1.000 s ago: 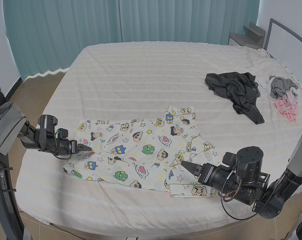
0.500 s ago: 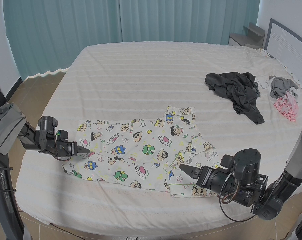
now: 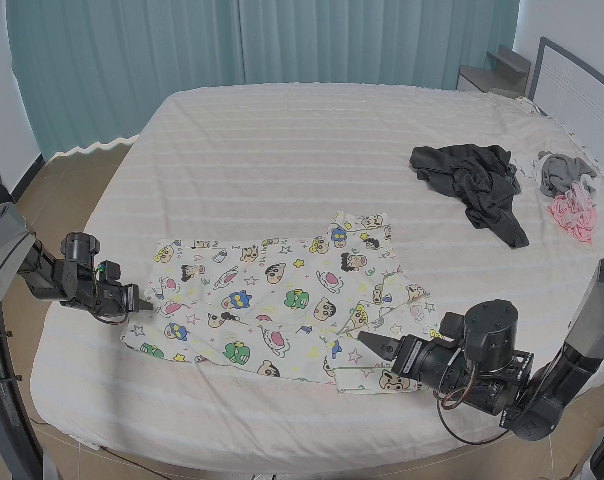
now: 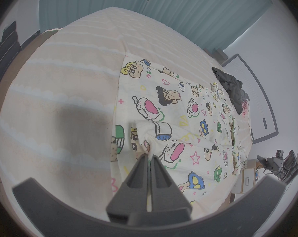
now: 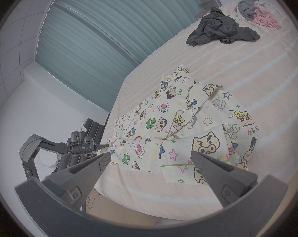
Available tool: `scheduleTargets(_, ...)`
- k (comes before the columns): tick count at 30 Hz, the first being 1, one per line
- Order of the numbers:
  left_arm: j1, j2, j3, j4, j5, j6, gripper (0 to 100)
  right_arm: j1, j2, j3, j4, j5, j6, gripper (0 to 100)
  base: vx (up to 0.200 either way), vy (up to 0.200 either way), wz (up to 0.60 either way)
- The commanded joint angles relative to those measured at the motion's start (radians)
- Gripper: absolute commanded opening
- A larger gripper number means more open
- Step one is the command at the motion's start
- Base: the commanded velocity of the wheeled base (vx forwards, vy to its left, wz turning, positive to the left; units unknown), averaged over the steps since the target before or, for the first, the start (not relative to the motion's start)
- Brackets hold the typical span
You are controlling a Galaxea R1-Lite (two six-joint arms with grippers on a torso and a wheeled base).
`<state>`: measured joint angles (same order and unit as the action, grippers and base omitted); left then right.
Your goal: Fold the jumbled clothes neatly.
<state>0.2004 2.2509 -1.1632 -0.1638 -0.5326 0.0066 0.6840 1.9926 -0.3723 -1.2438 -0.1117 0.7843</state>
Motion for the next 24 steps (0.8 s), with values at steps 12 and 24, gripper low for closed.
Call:
scheduleTargets(12, 0.010, -0.097, 0.043, 0.199, 0.072, 0.084, 0, -0.006, 0.022, -0.003, -0.002, 0.000, 0.000, 100, 0.000, 0.000, 0.00)
scheduleTargets(24, 0.008, -0.117, 0.092, 0.207, 0.077, 0.085, 0, -0.004, 0.023, 0.000, -0.023, 0.000, 0.000, 100, 0.000, 0.000, 0.00)
